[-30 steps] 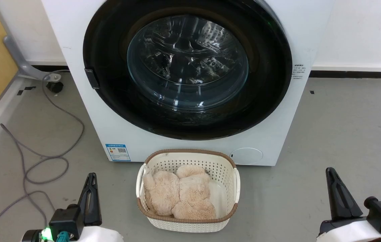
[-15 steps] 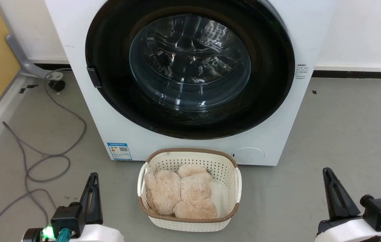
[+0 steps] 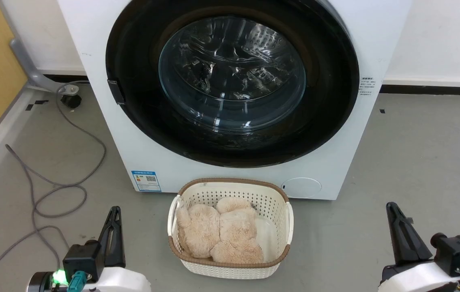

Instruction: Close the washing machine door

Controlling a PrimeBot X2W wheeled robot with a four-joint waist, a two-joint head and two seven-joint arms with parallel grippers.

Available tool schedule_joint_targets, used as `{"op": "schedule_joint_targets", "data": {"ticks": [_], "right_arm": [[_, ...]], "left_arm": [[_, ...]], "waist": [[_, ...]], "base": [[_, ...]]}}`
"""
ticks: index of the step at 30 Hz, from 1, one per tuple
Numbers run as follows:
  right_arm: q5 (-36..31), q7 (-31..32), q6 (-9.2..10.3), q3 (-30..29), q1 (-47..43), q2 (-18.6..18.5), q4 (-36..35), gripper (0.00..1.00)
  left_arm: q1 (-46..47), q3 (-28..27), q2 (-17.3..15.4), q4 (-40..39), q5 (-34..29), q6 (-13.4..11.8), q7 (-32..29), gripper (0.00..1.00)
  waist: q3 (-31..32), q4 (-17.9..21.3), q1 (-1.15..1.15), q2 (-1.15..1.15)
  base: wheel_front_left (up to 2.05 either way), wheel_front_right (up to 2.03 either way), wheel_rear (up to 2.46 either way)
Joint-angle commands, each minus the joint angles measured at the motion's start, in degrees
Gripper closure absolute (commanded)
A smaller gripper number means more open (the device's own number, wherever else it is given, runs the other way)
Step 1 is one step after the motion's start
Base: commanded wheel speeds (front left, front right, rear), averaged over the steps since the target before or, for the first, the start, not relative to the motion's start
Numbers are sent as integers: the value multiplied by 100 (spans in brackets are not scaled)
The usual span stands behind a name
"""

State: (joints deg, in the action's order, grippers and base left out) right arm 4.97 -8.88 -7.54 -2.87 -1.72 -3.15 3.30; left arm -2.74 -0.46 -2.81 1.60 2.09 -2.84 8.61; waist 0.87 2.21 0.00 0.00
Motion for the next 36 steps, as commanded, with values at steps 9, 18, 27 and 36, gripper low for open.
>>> {"op": "schedule_joint_targets", "data": {"ticks": [9, 18, 27, 36], "right_arm": [[-119, 156, 3, 58, 79, 14, -76, 100], [-168, 251, 3, 88, 91, 15, -109, 100], [-222, 356, 3, 121, 104, 17, -145, 100], [-277, 462, 4, 154, 118, 19, -182, 100]], "left_arm": [[100, 11, -4, -44, -75, 51, -132, 100], [122, 16, -4, -59, -93, 81, -226, 100], [147, 21, -5, -76, -112, 115, -331, 100], [173, 26, -5, -93, -131, 148, -437, 100]], "waist": [[-12, -32, 0, 0], [-22, -56, 0, 0], [-33, -83, 0, 0], [-44, -111, 0, 0]], "base": [[0, 0, 0], [0, 0, 0], [0, 0, 0], [0, 0, 0]]}}
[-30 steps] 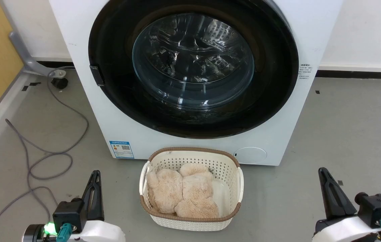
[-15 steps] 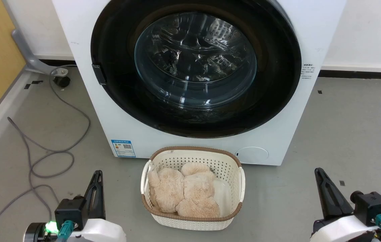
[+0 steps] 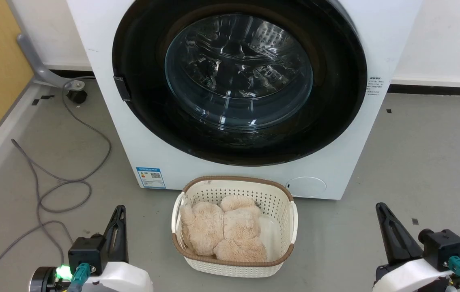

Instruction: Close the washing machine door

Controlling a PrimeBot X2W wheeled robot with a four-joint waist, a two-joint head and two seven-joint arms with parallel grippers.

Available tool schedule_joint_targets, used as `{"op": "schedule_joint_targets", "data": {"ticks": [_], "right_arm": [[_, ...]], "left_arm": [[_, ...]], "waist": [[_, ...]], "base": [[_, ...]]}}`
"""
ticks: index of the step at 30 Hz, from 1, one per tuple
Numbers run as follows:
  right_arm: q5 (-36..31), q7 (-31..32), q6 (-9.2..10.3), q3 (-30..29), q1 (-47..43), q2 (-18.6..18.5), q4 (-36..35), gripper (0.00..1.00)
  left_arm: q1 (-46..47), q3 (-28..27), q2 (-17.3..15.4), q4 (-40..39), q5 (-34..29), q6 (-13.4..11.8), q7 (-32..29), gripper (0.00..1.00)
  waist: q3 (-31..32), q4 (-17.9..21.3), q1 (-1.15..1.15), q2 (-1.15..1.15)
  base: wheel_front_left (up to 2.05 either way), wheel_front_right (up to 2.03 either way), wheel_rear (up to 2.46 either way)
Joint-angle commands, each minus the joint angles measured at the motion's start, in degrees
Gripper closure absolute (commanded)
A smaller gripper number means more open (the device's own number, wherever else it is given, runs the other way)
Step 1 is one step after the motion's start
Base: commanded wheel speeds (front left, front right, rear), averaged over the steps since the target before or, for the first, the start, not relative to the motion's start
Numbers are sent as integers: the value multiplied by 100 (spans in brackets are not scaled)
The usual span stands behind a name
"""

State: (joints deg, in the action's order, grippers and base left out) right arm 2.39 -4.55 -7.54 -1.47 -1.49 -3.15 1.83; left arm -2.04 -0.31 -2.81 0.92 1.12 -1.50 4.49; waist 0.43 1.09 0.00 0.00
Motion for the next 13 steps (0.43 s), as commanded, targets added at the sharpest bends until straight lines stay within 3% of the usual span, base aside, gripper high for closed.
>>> {"op": "schedule_joint_targets", "data": {"ticks": [1, 13], "right_arm": [[-31, 53, 4, 21, 98, 20, -43, 100], [-104, 194, 4, 65, 116, 22, -92, 100]], "left_arm": [[108, 13, -5, -28, -38, 22, -48, 100], [142, 19, -6, -51, -64, 67, -189, 100]], "waist": [[-2, -5, 0, 0], [-17, -42, 0, 0]], "base": [[0, 0, 0], [0, 0, 0]]}}
